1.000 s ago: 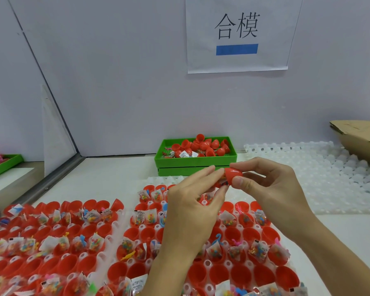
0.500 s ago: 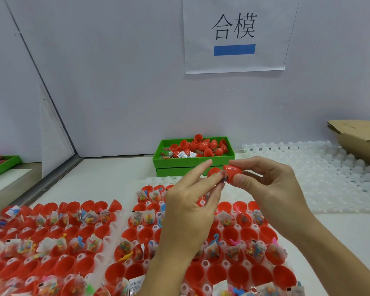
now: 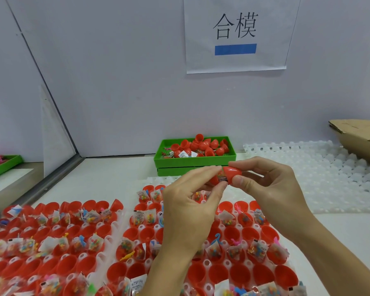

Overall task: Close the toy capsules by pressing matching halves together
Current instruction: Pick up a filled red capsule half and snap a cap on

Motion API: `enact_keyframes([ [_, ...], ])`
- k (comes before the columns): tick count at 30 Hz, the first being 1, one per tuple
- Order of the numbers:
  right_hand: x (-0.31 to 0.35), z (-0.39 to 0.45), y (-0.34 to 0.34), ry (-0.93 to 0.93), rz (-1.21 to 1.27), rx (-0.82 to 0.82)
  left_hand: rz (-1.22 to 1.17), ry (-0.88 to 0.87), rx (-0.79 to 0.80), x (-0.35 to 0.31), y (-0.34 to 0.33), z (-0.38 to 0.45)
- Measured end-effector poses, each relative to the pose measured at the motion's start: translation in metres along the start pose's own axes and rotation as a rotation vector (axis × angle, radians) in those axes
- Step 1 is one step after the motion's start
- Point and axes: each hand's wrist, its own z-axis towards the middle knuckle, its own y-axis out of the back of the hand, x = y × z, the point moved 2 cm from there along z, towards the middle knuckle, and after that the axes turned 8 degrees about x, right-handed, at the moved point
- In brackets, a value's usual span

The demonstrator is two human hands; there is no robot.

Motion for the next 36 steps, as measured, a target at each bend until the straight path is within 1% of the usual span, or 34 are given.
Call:
enact_keyframes([
  [3,0.000,0.000,0.000,0.001,-0.012,-0.009,-0.131,0.092,0.050,0.001,0.000,0.000],
  [6,0.000,-0.001,0.000,0.004,-0.006,0.001,-0.204,0.150,0.051,0.005,0.000,0.001],
  [8,0.000,-0.001,0.000,0.002,-0.003,0.017,-0.246,0.168,0.062,0.007,0.001,0.002],
  [13,0.001,-0.001,0.001,-0.016,-0.025,0.022,-0.348,0.188,0.148,0.006,0.001,0.003],
  [21,0.001,-0.001,-0.002,-0.040,-0.055,0.015,-0.369,0.195,0.173,0.006,0.001,0.003],
  [32,-0.003,-0.002,0.000,-0.051,-0.038,0.087,-0.323,0.238,0.187,0.013,0.002,0.004],
  [36,-0.003,-0.002,-0.001,-0.042,-0.066,0.070,-0.342,0.244,0.206,0.015,0.003,0.004],
])
